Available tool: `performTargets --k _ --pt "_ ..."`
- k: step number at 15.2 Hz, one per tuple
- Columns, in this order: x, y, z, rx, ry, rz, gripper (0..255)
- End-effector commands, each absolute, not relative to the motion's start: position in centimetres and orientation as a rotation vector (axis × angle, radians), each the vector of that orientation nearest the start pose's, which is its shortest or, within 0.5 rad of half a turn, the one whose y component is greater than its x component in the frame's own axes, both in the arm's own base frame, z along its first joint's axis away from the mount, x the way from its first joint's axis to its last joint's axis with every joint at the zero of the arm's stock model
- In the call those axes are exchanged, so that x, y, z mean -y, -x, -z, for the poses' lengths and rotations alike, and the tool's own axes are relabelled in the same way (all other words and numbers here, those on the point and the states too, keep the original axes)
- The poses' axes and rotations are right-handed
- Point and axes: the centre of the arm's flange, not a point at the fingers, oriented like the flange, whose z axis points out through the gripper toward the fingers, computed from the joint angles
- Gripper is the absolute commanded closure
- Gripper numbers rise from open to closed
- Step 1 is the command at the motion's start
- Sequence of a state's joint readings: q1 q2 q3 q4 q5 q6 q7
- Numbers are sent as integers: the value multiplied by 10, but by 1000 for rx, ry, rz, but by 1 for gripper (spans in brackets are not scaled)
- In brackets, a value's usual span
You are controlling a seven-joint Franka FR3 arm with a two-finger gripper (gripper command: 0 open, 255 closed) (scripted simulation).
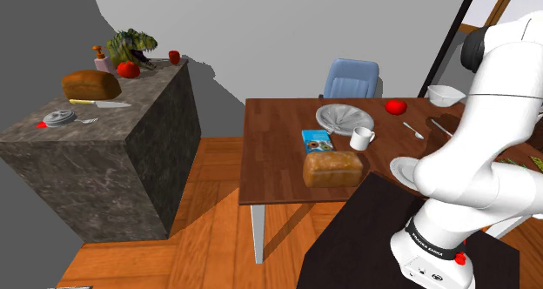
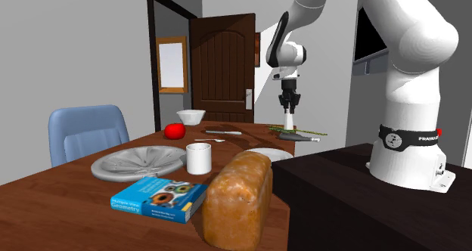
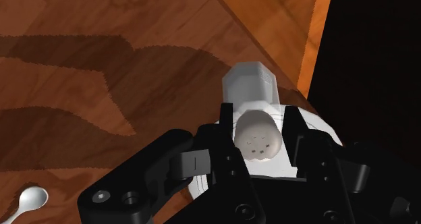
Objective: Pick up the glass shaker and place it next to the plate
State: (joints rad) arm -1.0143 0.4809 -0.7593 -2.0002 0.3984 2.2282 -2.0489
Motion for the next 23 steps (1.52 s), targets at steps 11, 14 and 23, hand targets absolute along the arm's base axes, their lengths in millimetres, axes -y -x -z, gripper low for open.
performTargets --k 11,14,23 --pt "586 94 -205 82 3051 7 255" --pt "586 94 -189 82 3051 7 255" --pt "586 94 -161 82 3051 7 255"
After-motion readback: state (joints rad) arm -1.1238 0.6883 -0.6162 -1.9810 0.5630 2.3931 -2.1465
